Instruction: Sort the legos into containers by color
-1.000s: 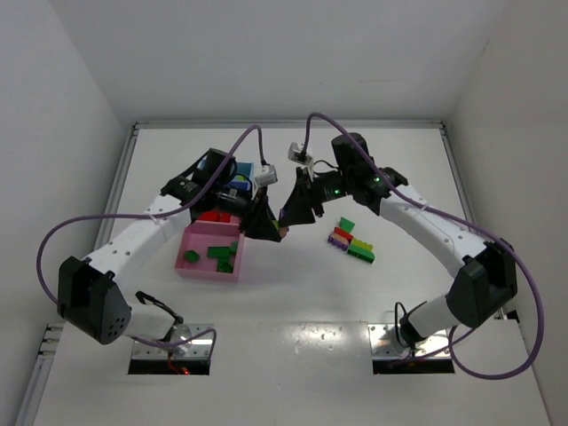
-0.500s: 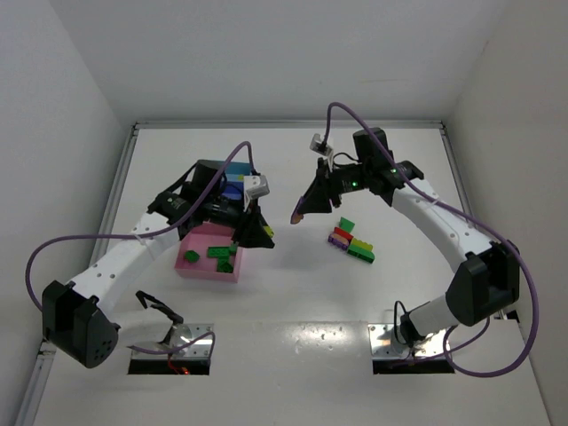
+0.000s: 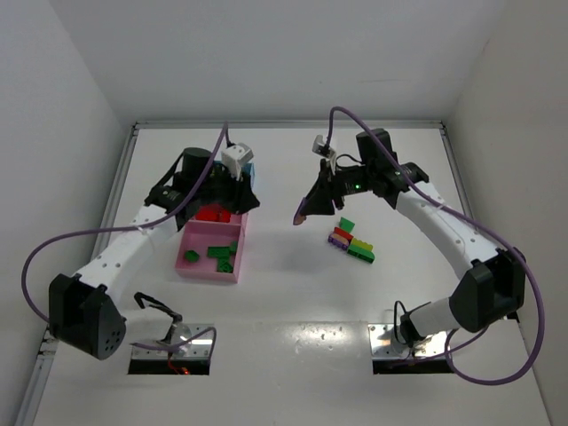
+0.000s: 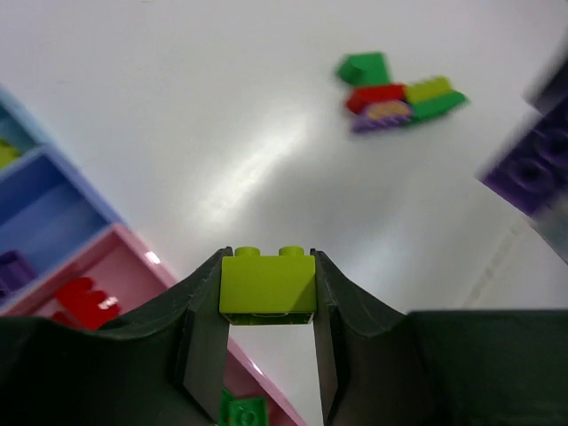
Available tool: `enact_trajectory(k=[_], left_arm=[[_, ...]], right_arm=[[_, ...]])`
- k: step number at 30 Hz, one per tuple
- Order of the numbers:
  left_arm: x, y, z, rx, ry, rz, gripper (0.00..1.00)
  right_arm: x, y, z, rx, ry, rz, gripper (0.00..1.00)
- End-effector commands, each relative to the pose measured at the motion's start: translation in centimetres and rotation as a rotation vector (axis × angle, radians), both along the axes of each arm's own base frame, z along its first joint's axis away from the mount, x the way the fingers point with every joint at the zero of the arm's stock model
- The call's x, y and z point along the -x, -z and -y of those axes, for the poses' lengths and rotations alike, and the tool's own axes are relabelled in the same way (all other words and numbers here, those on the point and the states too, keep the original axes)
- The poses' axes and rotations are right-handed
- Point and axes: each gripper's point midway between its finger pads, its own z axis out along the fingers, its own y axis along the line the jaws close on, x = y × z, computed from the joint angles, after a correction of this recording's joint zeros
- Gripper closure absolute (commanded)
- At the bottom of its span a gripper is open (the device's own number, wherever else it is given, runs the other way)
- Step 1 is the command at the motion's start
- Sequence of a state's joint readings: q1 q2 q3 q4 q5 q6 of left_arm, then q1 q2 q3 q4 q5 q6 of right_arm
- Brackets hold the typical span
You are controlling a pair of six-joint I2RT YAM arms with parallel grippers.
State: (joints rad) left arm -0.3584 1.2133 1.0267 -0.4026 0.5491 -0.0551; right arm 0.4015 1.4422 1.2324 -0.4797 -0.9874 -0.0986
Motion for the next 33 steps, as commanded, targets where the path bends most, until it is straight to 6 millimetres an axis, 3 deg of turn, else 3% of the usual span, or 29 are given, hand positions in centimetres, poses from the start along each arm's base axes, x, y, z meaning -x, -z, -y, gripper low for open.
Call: enact_trajectory(k=[1, 2, 3, 6, 7, 9, 11, 15, 21, 26, 30, 31, 33], left_arm=[[-7.4, -1.3, -3.0, -0.055, -0.316, 0.107, 0.75], [-8.5, -1.7, -3.0, -0.058, -0.333, 0.122, 0.75], [-10.1, -0.3, -3.3, -0.072, -0.365, 0.099, 0.75], [-13.1, 0.0, -4.0, -0.102, -0.433, 0.112, 0.75], [-14.4, 1.5, -4.6, -0.129, -0.464, 0.092, 0.75], [-16.0, 1.8, -5.0, -0.132, -0.497, 0.089, 0.75], [-17.5, 3.5, -5.9, -0.141, -0.528, 0.056, 0.75], [-20.7, 3.8, -7.4, -0.113, -0.583, 0.05, 0.75], [-23.0, 6.1, -8.9, -0.142, -0.661, 0.015, 0.7], [-23.3, 8.3, -9.3, -0.178, -0.679, -0.021, 0.64], [-23.3, 9.5, -10.1, -0.199, -0.697, -0.045, 0.49], [-23.3, 9.5, -10.1, -0.199, -0.697, -0.045, 0.4], [-23.6, 9.9, -11.1, -0.199, -0.721, -0.062, 0.32]], right_arm=[[0.2, -1.1, 0.2, -0.017, -0.008, 0.067, 0.87], [0.3, -1.4, 0.2, -0.021, -0.008, 0.077, 0.87], [0.3, -1.0, 0.3, -0.013, 0.0, 0.071, 0.87], [0.8, -1.0, 0.5, -0.011, 0.0, 0.068, 0.87], [0.8, -1.3, 0.6, -0.01, 0.007, 0.079, 0.87], [1.0, -1.1, 0.7, -0.008, 0.004, 0.086, 0.87], [1.1, -1.0, 0.8, -0.004, 0.001, 0.085, 0.87], [1.4, -0.6, 1.0, 0.0, 0.0, 0.076, 0.87], [1.5, -0.3, 1.0, 0.003, 0.0, 0.068, 0.87], [1.3, -0.3, 1.2, 0.004, 0.01, 0.068, 0.87], [1.3, 0.0, 1.2, 0.003, 0.01, 0.069, 0.87], [1.3, 0.0, 1.2, 0.003, 0.01, 0.069, 0.87], [1.2, 0.2, 1.2, 0.007, 0.009, 0.061, 0.87]])
